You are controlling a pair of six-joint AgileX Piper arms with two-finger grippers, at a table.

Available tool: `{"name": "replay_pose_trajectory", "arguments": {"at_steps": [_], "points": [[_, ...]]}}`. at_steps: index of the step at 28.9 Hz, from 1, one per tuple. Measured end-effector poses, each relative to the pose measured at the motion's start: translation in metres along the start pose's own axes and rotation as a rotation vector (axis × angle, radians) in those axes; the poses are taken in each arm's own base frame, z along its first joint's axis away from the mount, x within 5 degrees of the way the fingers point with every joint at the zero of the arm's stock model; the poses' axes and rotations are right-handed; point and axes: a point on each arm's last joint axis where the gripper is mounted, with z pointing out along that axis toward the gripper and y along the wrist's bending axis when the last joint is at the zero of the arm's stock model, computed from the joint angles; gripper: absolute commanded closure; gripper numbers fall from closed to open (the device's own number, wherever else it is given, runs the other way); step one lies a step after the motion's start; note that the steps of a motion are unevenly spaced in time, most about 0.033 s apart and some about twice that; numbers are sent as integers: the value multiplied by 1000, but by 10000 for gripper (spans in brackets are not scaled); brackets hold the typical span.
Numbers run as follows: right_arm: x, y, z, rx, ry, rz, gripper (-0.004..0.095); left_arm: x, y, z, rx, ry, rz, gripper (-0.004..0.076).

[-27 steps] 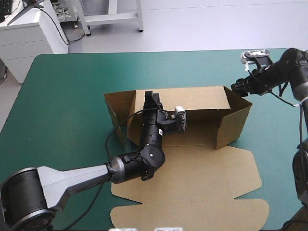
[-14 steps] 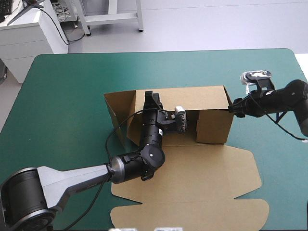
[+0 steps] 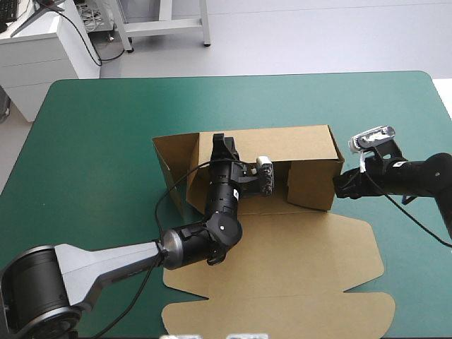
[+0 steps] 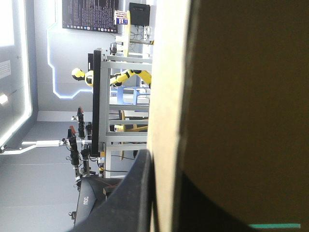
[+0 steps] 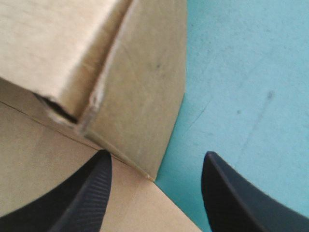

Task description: Fold the box

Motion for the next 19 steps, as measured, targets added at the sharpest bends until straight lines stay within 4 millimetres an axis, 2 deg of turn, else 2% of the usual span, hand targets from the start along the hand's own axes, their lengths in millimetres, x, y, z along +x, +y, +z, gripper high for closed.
{"name": "replay_pose_trajectory", "arguments": {"at_steps": [4,10,19], "points": [[-3,0,6,-41,-25,-53,399,0,0,0,1,-1,0,732],[-4,-4,26,-113,-32,-116,399,0,0,0,1,-1,0,732],[-10,-5,42,-192,-117,-85,399,0,0,0,1,-1,0,732]]}}
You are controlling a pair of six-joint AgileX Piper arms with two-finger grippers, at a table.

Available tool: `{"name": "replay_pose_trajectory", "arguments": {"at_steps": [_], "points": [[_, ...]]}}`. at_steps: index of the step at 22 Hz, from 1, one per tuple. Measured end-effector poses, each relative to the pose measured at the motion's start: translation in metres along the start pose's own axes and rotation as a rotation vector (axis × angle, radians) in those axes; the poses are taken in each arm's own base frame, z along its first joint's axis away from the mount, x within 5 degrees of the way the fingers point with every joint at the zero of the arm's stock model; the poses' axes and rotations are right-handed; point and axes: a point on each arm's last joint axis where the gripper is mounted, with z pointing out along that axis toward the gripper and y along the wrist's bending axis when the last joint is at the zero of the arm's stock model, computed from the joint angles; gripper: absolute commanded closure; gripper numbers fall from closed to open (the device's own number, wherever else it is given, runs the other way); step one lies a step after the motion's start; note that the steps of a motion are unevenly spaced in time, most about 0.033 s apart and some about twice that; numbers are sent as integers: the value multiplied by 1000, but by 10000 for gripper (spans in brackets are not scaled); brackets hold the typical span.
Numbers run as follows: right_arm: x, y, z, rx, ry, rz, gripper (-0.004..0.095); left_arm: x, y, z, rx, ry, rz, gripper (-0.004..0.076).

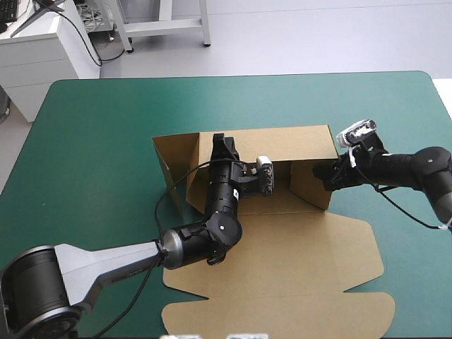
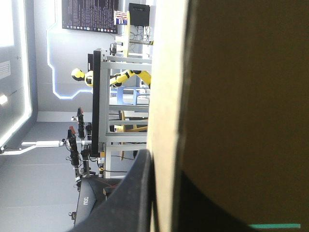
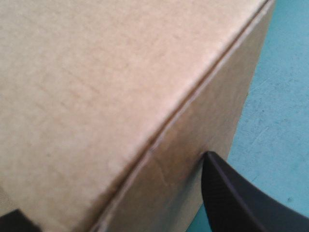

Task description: Fold the box

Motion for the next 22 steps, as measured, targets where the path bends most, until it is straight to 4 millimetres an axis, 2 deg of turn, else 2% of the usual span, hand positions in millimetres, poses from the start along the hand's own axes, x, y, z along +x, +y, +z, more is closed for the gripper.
{"name": "replay_pose_trajectory", "arguments": {"at_steps": [6,10,12,19,21,22], "points": [[5,1,2,-8,14,0,399,0,0,0,0,0,0,732],[28,4,11,-26,63,32,399,0,0,0,0,0,0,732],[31,4,13,-19,60,40,410,0,0,0,0,0,0,732],[25,-1,14,35,-28,70,647,0,0,0,2,-3,0,732],[24,-2,14,41,-38,61,775,0,0,0,2,-2,0,732],[24,-3,14,45,-40,54,886,0,0,0,2,-2,-1,732]]}}
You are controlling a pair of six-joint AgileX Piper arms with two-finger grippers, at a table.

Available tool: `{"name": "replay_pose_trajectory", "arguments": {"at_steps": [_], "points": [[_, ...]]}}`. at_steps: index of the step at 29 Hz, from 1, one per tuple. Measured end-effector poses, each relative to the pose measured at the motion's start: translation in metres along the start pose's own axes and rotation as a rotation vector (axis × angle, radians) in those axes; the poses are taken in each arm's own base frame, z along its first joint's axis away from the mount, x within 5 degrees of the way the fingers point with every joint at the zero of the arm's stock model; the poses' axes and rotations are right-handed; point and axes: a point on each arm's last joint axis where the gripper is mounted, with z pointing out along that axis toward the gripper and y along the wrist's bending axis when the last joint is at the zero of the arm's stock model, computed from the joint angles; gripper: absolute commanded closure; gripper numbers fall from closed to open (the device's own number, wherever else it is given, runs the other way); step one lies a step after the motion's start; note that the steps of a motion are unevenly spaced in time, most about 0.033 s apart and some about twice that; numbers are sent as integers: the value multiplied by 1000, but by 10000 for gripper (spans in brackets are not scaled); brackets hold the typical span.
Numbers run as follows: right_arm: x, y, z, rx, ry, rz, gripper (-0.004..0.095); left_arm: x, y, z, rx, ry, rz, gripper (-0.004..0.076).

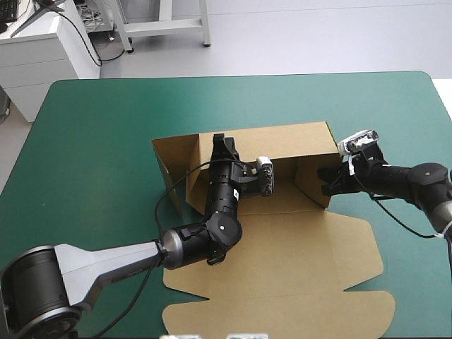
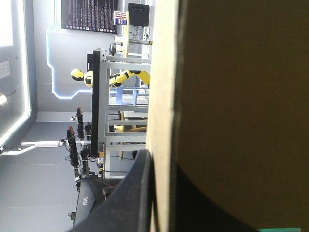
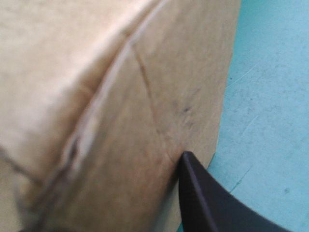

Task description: Fold the box

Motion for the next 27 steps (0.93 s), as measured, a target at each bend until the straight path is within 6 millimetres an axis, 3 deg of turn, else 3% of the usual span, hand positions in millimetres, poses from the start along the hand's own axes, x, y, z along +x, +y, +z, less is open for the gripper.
{"name": "replay_pose_trajectory", "arguments": {"at_steps": [1,22,27], "points": [[0,-1,0,6,-4,-17,920,0,0,0,1,-1,0,732],[-2,0,1,45,20,-97,906,0,0,-1,1,0,-1,728],[-6,8,7,89,31,-107,906,0,0,-1,1,7,-4,624]]}}
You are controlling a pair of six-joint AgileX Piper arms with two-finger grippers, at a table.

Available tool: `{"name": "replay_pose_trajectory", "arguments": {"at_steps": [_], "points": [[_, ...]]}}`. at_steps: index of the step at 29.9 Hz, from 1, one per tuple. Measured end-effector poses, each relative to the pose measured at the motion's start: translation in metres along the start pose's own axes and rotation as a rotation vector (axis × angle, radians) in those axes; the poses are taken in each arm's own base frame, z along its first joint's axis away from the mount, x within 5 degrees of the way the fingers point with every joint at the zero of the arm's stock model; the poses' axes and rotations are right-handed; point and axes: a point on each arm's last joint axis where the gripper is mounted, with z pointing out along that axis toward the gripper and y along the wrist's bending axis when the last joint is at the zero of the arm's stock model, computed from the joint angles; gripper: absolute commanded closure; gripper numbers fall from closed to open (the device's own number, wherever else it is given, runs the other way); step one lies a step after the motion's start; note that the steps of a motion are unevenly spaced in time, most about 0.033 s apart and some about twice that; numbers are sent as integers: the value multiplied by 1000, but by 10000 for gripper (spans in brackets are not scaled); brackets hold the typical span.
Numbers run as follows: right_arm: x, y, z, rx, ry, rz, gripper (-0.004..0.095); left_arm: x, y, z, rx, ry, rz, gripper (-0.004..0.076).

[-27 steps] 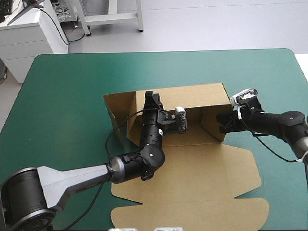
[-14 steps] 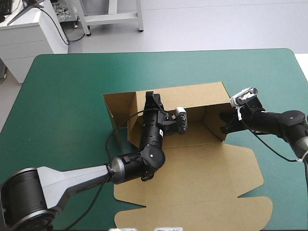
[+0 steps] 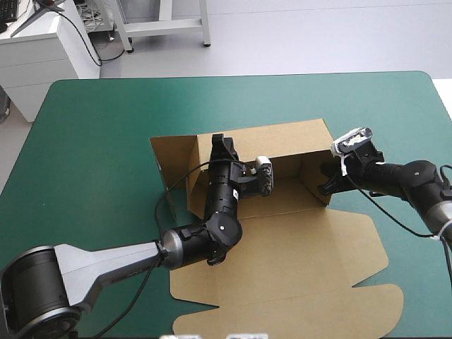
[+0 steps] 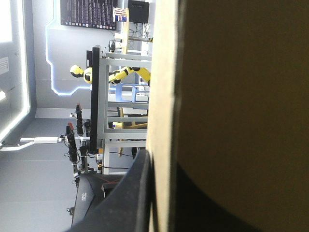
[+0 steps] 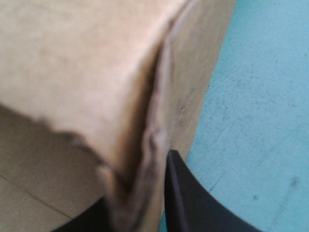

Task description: Fold the box

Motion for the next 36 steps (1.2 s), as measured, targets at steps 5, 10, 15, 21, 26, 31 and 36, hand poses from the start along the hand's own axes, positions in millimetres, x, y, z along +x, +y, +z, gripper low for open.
{"name": "replay_pose_trajectory", "arguments": {"at_steps": [5,10,15,21,26,31,36], "points": [[-3,6,3,19,3,16,907,2,-1,0,12,13,-12,370],[-4,6,3,22,4,57,906,1,-3,1,26,4,-13,269],[-5,6,4,34,5,83,905,-1,-2,-1,15,2,5,288],[-16,10,4,75,22,68,905,-21,9,-12,-2,-34,-43,308],[-32,19,8,70,54,88,905,-47,22,-29,-26,-105,-95,327],[-47,15,8,72,125,125,905,-65,26,-58,-33,-173,-116,525],[-57,12,2,84,190,148,905,-70,46,-98,-61,-248,-171,729]]}}
